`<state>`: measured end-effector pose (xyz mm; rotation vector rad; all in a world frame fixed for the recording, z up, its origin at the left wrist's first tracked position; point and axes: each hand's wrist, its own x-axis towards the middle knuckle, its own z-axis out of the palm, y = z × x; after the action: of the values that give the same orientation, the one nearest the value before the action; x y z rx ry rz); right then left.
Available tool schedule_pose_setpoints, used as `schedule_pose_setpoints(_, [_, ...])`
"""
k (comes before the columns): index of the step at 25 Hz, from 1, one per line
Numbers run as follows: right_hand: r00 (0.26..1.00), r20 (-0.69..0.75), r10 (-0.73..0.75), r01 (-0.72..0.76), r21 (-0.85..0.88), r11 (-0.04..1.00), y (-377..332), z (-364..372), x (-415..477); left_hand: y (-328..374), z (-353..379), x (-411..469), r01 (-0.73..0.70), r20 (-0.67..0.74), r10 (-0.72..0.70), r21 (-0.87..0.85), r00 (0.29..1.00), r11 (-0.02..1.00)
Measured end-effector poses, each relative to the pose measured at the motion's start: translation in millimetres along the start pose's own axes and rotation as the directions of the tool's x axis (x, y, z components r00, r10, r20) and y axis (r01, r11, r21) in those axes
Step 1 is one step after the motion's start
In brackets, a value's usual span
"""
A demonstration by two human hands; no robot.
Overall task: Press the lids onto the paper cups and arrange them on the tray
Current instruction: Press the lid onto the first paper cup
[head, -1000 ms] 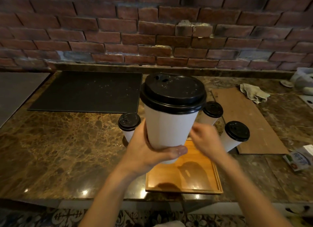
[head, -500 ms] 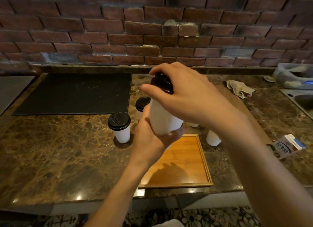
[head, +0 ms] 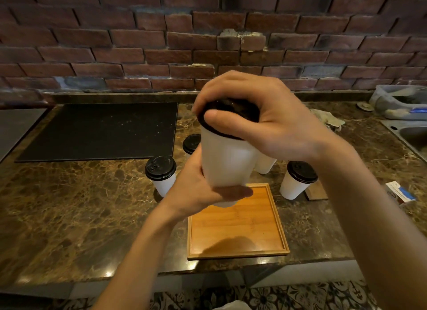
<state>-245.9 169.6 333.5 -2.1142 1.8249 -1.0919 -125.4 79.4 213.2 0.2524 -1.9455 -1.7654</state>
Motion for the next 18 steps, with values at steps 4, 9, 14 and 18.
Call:
schedule_pose_setpoints(4, [0.985, 0.139, -0.104, 0.093, 0.085, 0.992, 0.9, -4.7, -1.7, -1.2, -4.0, 2.9, 0.062, 0.179, -0.058, -0.018, 0.982, 0.998])
schedule_pose_setpoints(9, [0.968, 0.018, 0.250, -0.241, -0.205, 0.949, -4.0, 4.1, 1.1, -7.7, 13.8, 1.1, -0.019, -0.155, 0.024, 0.035, 0.988, 0.999])
schedule_pose_setpoints(14, [0.888, -0.323, 0.328, -0.443, -0.404, 0.801, -8.6, 37.0, 0.9, -5.1, 28.0, 0.0, -0.009, -0.331, 0.062, 0.159, 0.942, 0.987])
schedule_pose_setpoints(18, [0.996, -0.025, 0.086, -0.083, 0.094, 0.992, -3.2, 1.2, -4.4, 6.7, 2.7, -2.4, -0.072, -0.027, 0.074, 0.072, 0.997, 0.995])
